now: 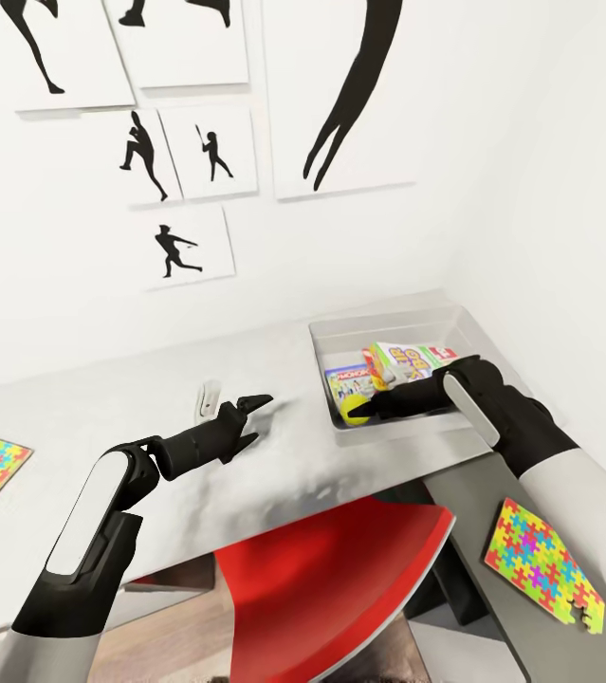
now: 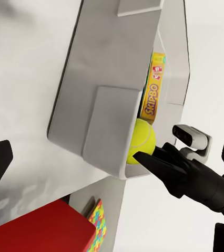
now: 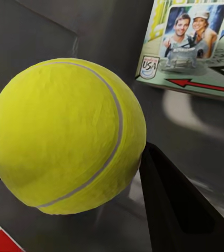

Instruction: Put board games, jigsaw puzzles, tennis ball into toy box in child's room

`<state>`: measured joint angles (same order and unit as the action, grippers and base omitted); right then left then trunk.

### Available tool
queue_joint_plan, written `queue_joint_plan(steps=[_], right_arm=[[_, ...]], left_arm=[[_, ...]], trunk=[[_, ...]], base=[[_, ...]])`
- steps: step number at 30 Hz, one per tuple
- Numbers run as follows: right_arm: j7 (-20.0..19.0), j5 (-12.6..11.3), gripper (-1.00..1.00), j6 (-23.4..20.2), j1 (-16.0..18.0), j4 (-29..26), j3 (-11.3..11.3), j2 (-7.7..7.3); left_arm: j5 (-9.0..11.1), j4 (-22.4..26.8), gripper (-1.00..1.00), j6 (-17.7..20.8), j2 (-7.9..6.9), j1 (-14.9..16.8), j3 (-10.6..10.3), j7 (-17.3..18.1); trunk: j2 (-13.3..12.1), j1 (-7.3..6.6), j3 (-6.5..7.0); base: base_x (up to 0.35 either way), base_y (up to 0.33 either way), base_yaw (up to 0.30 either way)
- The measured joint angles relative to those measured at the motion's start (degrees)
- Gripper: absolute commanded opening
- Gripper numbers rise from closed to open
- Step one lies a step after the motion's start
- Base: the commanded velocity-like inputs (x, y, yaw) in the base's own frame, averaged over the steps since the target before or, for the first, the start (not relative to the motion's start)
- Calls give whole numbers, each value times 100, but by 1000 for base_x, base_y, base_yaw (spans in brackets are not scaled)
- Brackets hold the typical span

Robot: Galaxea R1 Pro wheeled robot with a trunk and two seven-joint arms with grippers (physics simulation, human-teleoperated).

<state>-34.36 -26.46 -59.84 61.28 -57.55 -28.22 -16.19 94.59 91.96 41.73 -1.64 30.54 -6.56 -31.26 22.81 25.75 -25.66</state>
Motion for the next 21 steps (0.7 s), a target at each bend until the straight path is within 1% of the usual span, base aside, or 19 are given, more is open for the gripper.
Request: queue_joint_plan(steps=[15,21], right_arm=[[0,-2,-100,-1,22,-23,9,-9],[0,-3,-100,-1,191,-37,26,-36]], left_arm=[[8,0,100,0,0,0,0,3],[7,0,100,0,0,0,0,4]], trunk=[[0,0,-123],[1,0,-135]], base=[[0,0,0],[0,0,0]])
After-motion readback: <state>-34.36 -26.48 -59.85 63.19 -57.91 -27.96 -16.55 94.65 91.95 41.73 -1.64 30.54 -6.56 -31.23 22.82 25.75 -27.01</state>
